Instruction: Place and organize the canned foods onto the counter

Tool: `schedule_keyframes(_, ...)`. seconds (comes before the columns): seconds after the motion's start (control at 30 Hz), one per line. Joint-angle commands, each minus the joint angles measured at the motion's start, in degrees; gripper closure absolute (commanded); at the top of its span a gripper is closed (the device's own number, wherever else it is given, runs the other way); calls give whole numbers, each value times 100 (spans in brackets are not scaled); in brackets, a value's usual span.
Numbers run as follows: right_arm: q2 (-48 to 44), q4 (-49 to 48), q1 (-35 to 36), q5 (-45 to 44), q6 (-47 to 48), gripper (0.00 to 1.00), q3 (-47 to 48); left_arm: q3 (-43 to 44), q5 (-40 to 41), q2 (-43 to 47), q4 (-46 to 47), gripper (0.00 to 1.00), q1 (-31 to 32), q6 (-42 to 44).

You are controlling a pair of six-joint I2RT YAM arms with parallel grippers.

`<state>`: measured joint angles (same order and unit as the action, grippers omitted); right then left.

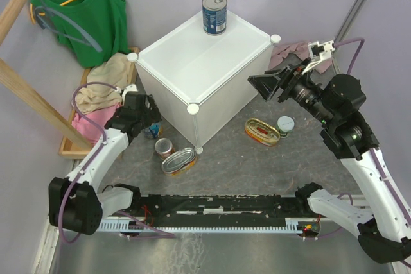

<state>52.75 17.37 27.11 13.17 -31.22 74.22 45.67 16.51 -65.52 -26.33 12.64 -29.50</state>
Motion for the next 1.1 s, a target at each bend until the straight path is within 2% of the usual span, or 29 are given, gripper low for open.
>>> schedule_keyframes(0.0,-2,-337,15,89,20,17,-66,-1,118,-108,321,1,54,181)
schedule_keyframes(0.87,-46,-552,14,191,-45,16,-355,-172,785,-799,726,0,292,-106)
schedule_keyframes(0.97,-54,-571,14,213,-84,16,-383,-228,775,-860,820,3,296,-105)
schedule_keyframes(1.07,-62,-576,13,220,-103,16,-382,-255,703,-884,895,11,292,-75)
